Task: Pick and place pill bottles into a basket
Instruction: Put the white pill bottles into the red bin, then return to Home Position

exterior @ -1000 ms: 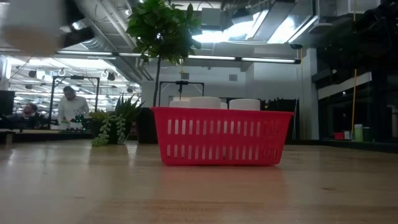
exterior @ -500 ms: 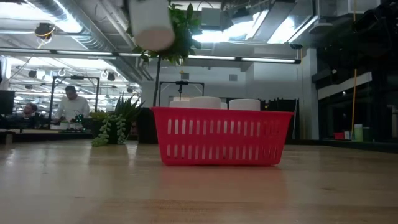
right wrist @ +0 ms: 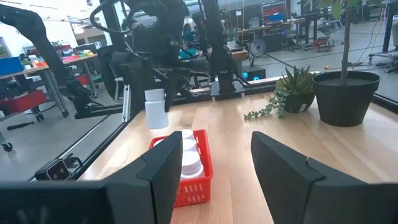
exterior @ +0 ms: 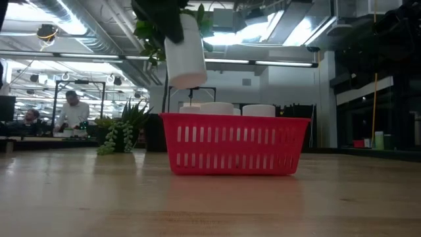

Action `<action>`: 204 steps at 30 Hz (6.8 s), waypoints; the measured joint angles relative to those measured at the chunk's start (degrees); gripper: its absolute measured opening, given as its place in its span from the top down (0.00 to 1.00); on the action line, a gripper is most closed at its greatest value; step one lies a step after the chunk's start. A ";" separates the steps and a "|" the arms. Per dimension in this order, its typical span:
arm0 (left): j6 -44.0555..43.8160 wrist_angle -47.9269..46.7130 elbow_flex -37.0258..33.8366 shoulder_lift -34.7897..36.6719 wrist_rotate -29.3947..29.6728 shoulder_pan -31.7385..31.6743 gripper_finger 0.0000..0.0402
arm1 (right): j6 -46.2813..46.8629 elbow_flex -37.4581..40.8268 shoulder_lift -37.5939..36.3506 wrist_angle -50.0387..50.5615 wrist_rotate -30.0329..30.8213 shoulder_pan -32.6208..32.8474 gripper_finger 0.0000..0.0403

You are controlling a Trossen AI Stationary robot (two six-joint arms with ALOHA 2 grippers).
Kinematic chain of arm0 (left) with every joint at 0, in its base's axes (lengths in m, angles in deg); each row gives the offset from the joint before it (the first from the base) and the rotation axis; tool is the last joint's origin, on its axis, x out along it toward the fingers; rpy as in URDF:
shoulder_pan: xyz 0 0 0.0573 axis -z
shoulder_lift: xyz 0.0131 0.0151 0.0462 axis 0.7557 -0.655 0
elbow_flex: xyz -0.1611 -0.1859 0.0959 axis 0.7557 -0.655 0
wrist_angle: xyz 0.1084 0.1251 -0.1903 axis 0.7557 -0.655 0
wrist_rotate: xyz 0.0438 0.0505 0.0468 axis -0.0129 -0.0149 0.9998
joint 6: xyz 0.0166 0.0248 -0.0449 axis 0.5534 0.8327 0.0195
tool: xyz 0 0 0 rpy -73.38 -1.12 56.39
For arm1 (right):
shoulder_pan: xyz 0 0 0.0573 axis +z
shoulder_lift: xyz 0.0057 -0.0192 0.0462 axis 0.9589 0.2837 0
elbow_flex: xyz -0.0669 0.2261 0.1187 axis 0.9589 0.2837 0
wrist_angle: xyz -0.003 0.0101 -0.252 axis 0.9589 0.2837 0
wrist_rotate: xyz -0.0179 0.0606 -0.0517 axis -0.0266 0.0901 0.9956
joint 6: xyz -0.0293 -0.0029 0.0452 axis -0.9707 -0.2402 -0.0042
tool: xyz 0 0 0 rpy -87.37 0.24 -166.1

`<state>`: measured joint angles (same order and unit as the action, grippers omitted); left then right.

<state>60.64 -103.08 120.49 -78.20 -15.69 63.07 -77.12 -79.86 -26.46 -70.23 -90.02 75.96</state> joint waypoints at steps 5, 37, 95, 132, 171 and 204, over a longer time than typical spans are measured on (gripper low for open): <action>0.78 -0.02 0.00 0.04 -0.09 -0.66 0.57 | 0.03 0.00 0.00 0.00 0.01 0.00 0.52; 5.44 0.55 -0.04 -7.50 -0.30 -0.64 0.57 | 0.01 0.00 0.00 0.00 0.00 0.00 0.52; -7.27 0.15 -0.04 14.74 1.70 -4.62 0.32 | 0.00 0.00 -0.01 0.00 0.01 0.00 0.52; -2.26 53.15 -78.45 93.54 2.72 -11.77 0.32 | -0.09 -0.04 0.18 0.00 0.05 -0.07 0.52; 10.36 45.38 -78.60 96.89 1.22 -26.87 0.32 | -0.11 -0.09 0.24 0.40 0.46 -0.07 0.52; 10.37 45.37 -78.60 96.89 1.23 -26.86 0.32 | -0.11 -0.11 0.24 0.39 0.46 -0.05 0.52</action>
<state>71.01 -57.71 41.90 18.69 -14.46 36.21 -77.23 -79.97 -26.22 -69.84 -89.56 75.91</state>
